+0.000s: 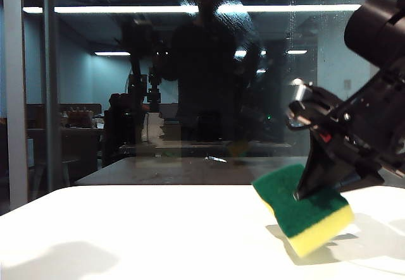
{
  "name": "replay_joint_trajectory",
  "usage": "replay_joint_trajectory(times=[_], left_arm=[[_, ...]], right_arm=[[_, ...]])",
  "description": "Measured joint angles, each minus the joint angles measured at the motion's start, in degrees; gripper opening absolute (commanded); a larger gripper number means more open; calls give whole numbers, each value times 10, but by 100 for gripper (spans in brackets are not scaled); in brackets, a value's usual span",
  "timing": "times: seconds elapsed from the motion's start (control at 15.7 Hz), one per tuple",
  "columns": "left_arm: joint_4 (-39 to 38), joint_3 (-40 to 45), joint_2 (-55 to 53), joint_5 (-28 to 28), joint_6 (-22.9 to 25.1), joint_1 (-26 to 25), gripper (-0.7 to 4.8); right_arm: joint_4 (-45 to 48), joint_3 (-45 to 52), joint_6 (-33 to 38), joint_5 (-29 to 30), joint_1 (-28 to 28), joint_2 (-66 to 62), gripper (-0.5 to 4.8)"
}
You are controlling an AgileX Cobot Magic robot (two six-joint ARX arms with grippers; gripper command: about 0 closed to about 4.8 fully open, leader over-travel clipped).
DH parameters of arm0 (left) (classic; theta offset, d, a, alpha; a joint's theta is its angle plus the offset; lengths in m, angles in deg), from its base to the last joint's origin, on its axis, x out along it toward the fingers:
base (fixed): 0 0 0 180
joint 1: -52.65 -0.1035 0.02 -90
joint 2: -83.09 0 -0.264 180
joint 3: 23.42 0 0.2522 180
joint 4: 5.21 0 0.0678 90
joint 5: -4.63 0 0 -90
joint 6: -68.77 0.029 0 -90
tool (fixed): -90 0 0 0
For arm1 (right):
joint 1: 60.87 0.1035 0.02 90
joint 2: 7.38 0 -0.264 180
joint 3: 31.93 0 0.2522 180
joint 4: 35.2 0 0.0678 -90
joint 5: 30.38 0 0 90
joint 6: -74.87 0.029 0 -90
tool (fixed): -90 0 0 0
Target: Reach upward to find where there is water on the glass, pick up the sponge from the table, dry the water, and finally place the sponge back on the table.
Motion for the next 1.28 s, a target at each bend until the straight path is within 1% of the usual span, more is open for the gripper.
replay_joint_trajectory(times=[0.13,0.19,0.32,0.38,0.45,0.51,0.57,0.64,0.7,0.89,1.02,1.08,1.28], left_arm=[[-1,32,24,0,-1,0,-5],[-1,41,32,0,-1,0,-4],[0,60,47,-1,-1,0,-5],[1,74,57,-2,-1,0,-5],[0,84,64,-2,-1,0,-5],[-1,94,73,-2,-1,0,-5],[0,101,80,-2,-2,0,-4],[-1,107,91,-2,-1,0,-5],[-1,110,97,-2,-1,0,-5],[-1,122,121,-4,-1,0,-5],[-2,130,127,-10,-2,0,-5],[-2,133,128,-17,-1,0,-5],[-5,137,128,-60,-1,0,-5]], right_arm=[[0,0,0,0,0,-2,45],[0,0,0,-1,0,-2,93],[0,0,1,-17,0,-2,123],[0,0,2,-24,0,-2,123],[0,0,2,-26,0,-2,140],[0,0,2,-27,0,-2,192],[0,0,2,-29,0,-2,259],[0,0,2,-37,0,-2,289],[0,0,2,-44,0,-2,297],[0,0,2,-59,0,-2,290],[0,0,3,-71,0,-2,167],[0,0,3,-75,0,-2,129],[0,0,2,-99,0,12,68]])
